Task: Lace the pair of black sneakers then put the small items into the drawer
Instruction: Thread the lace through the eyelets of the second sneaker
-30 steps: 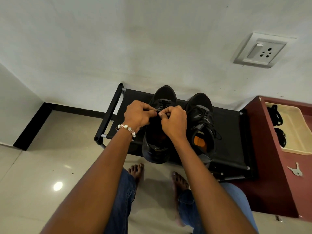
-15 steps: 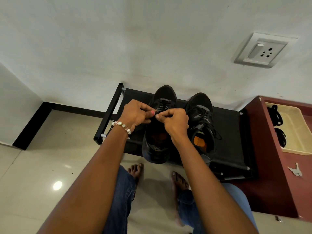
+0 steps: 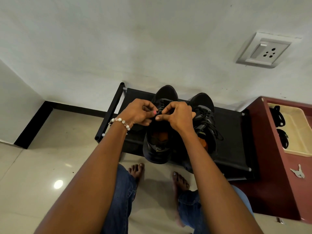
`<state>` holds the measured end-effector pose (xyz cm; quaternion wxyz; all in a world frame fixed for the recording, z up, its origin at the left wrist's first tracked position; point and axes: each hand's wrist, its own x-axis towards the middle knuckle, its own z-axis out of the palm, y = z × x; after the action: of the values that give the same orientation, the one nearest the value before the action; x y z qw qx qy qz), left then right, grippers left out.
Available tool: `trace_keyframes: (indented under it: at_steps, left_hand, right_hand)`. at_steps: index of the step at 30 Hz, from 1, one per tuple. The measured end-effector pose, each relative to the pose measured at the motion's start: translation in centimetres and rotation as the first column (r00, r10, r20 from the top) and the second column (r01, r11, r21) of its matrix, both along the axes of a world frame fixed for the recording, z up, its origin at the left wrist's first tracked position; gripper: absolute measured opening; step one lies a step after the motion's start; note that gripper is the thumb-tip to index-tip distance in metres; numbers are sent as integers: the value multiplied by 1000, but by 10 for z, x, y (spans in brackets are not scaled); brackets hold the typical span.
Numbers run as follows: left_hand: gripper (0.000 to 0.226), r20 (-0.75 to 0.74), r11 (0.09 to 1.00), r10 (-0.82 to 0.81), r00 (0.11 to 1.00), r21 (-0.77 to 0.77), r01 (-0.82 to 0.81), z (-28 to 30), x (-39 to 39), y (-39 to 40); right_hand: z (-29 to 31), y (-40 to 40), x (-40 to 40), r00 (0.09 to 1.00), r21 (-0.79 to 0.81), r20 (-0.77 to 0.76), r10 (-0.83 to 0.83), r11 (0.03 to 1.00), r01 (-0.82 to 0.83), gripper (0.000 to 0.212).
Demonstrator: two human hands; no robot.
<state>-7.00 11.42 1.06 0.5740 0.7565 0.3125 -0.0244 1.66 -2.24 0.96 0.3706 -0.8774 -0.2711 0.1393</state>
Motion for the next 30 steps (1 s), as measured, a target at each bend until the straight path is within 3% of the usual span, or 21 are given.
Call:
trace_keyframes:
  at_steps: [5, 10, 15, 18, 23, 30]
  left_hand:
    - [6, -7, 998, -59, 998, 2, 59, 1, 1, 1]
    - [15, -48, 997, -22, 999, -80, 18, -2, 3, -6]
    - [22, 39, 995, 82, 996, -68, -79, 0, 4, -12]
    - [17, 60, 992, 119, 991, -55, -115, 0, 1, -10]
    - [13, 98, 990, 124, 987, -80, -116, 1, -4, -9]
    - [24, 216, 993, 114, 970, -25, -112, 1, -7, -9]
  right_hand:
    - [-11, 3, 0, 998, 101, -61, 30, 995, -24, 31]
    - [-13, -6, 6, 989, 203, -92, 120, 974, -99, 13]
    - [-15, -11, 8, 981, 100, 70, 182, 977, -188, 7]
    - [-21, -6, 0, 965, 59, 195, 177, 980, -191, 10]
    - [-17, -6, -12, 946, 142, 270, 180, 964, -224, 43]
    - [-27, -3, -17, 937, 197, 296, 187, 948, -252, 43]
